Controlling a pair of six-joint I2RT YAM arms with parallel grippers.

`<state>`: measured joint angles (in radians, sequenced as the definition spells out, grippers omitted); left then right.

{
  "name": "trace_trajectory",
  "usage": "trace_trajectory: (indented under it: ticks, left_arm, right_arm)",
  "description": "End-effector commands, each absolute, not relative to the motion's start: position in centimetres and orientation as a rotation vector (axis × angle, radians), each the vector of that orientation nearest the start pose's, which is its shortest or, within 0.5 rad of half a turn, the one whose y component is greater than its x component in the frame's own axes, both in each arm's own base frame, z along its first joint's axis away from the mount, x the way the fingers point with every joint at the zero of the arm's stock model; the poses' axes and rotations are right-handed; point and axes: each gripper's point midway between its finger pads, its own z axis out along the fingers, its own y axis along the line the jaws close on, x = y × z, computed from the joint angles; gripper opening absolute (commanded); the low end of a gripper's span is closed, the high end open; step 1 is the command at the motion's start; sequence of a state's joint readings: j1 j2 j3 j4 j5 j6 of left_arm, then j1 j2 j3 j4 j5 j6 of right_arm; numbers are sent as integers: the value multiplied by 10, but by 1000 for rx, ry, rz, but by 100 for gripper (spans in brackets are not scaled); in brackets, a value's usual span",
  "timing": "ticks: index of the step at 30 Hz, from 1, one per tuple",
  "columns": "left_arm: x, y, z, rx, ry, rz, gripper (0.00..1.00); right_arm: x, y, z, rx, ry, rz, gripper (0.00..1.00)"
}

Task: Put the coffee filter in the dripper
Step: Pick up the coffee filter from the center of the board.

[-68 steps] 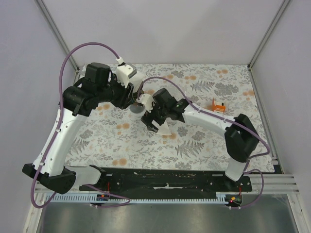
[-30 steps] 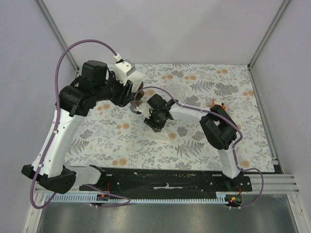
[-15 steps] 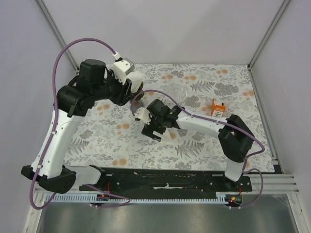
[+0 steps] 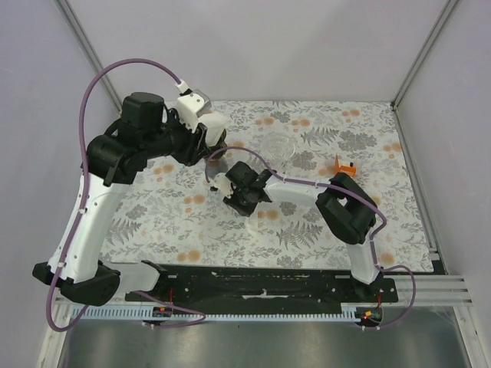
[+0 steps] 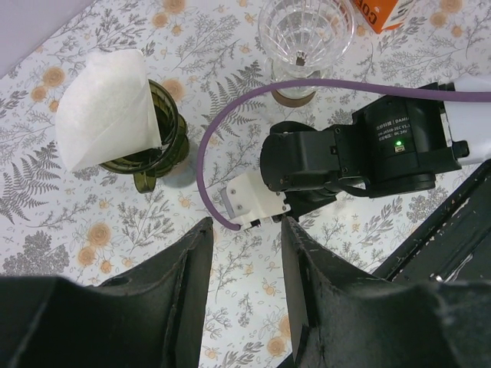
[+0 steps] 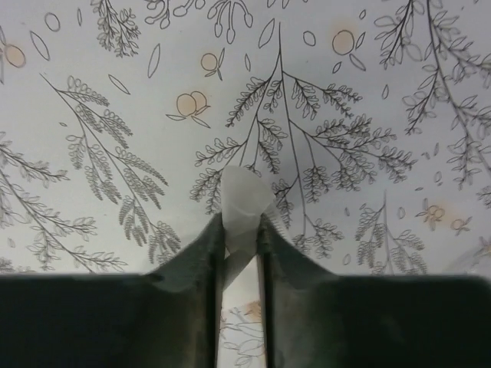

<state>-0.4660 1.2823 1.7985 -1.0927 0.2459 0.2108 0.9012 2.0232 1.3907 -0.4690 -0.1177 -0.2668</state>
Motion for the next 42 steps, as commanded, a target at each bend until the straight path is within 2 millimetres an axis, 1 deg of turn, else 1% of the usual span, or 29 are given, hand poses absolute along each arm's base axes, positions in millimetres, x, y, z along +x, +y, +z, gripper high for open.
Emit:
trace_trajectory:
  ticks: [1,2,3,4,6,8,11,13,14,15,18,20,21,22,23,25,27,30,31,32,33,34,36,38,40,41,42]
  left_arm:
    - [264,-171,393,869,1901,-405,47]
    - [264,-171,394,869,1898,-405,47]
    - [264,-172,393,870,1900,-408,47]
    - [264,-171,393,870,1899,-406,47]
    - [264,-170,393,867,1899,-401,47]
    - [265,-170,394,863,1899,-397,47]
    - [265,-167,397,855,1893,-379,46]
    - [264,-167,400,871,1878,-378,46]
    - [261,-168,402,891,1862,-382,45]
    - [258,-169,406,919,1837,-391,45]
    - [241,-180,419,1017,1724,-465,45]
    - [224,-191,428,1080,1623,-549,47]
    - [218,-197,429,1105,1581,-595,48]
    - [211,-202,435,1114,1523,-632,50]
    - [204,-208,436,1134,1481,-676,52]
    - [195,-217,442,1141,1408,-738,54]
    - [193,-226,447,1123,1353,-769,56]
    - [190,-236,444,1121,1328,-800,60]
    - [188,-240,443,1126,1323,-815,61]
    - [189,-243,442,1128,1323,-822,66]
    - [188,-245,443,1120,1321,-833,68]
    - [189,-247,445,1111,1318,-843,70]
    - [192,-250,447,1091,1314,-854,70]
    - [197,-251,444,1062,1339,-849,70]
    - [200,-252,440,1051,1353,-855,68]
    - [200,-254,440,1049,1353,-866,65]
    - [198,-256,440,1049,1348,-884,60]
  right_arm:
    - [236,314,-44,-1557,2481,252,11]
    - [238,313,-42,-1551,2470,244,0]
    - [241,313,-38,-1543,2459,238,0]
    - [243,317,-29,-1534,2437,250,0]
    - [251,327,0,-1493,2373,280,0]
    - [261,339,47,-1429,2274,328,0]
    - [269,357,144,-1305,2073,454,0]
    - [269,362,204,-1222,1948,521,0]
    - [269,363,230,-1178,1892,550,0]
    - [266,361,261,-1130,1827,580,0]
    - [269,350,335,-932,1685,618,0]
    - [276,337,375,-773,1622,606,0]
    - [278,331,394,-709,1582,612,0]
    - [277,326,410,-638,1558,632,0]
    - [275,321,429,-578,1511,643,0]
    - [273,317,451,-504,1439,654,0]
    - [271,317,466,-464,1390,653,0]
    - [267,318,482,-429,1346,666,0]
    - [265,319,483,-430,1339,665,0]
    - [265,321,484,-431,1339,664,0]
    - [263,323,492,-423,1311,679,0]
    - [263,325,492,-425,1309,681,0]
    - [260,331,494,-437,1303,690,0]
    - [256,335,496,-452,1290,704,0]
    - [252,339,497,-465,1281,715,0]
    - [251,340,498,-468,1279,719,0]
    - [250,341,498,-472,1277,721,0]
